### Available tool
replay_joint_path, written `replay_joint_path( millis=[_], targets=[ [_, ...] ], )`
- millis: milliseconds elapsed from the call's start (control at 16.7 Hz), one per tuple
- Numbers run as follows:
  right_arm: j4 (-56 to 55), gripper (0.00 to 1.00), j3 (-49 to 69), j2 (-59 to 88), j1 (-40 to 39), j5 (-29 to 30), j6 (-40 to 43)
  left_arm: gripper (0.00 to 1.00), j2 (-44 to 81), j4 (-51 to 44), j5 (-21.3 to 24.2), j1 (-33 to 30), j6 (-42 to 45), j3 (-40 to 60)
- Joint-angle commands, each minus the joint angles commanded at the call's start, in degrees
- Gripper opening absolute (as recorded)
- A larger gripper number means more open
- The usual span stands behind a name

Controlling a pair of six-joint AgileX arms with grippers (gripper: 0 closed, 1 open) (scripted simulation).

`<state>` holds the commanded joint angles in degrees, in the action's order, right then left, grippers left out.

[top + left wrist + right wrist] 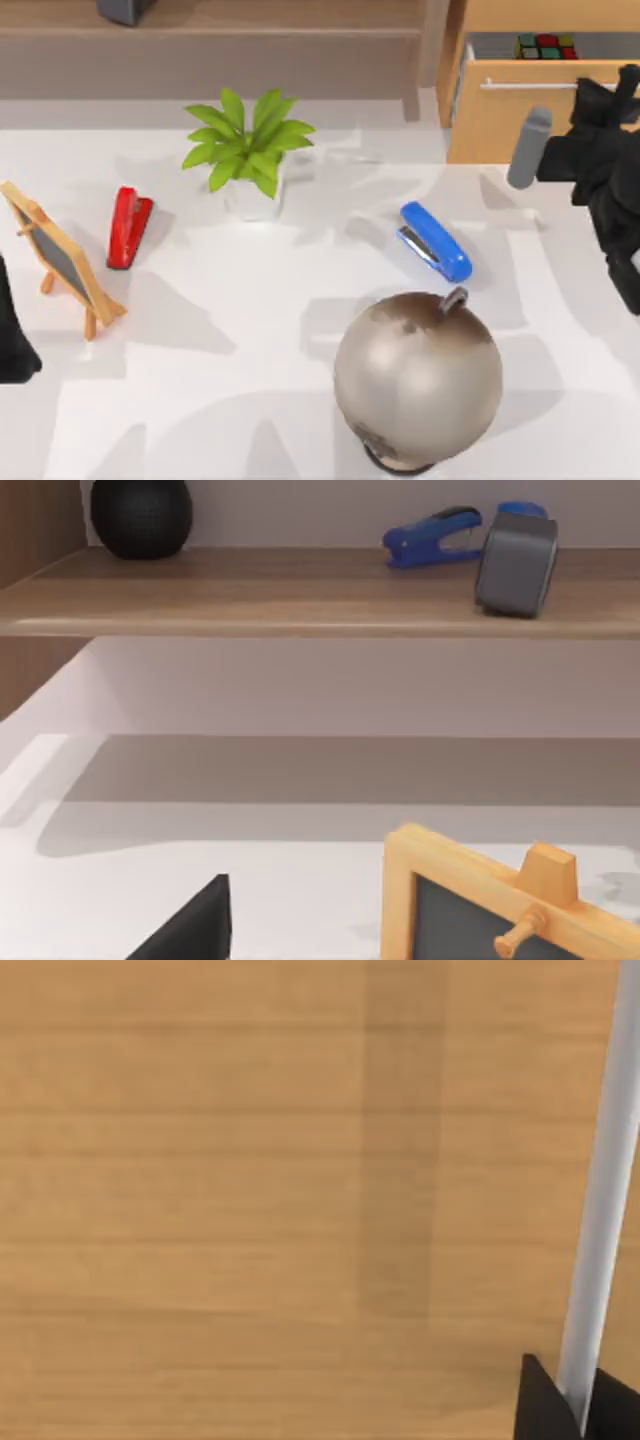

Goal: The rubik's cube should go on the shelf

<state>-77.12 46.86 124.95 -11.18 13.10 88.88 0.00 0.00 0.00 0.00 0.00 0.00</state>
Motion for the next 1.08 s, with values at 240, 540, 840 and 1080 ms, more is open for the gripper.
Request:
replay_joint_path(
  millis=[240, 540, 840, 1080],
  targets=[
    [-1.80, 0.00, -2.56, -1.24, -0.42, 0.36, 0.15, 1.00, 0.00, 0.00, 0.00, 0.00, 0.00, 0.00],
    [-3.19, 0.00, -4.59, -2.13, -0.74, 0.69, 0.13, 1.00, 0.00, 0.00, 0.00, 0.00, 0.00, 0.00],
    [-9.28, 0.00, -15.41, -5.95, -2.57, 2.61, -0.03, 1.00, 0.00, 0.00, 0.00, 0.00, 0.00, 0.00],
    [-10.81, 0.00, -17.42, -6.82, -3.04, 3.06, 0.05, 1.00, 0.00, 0.00, 0.00, 0.00, 0.00, 0.00]
  ],
)
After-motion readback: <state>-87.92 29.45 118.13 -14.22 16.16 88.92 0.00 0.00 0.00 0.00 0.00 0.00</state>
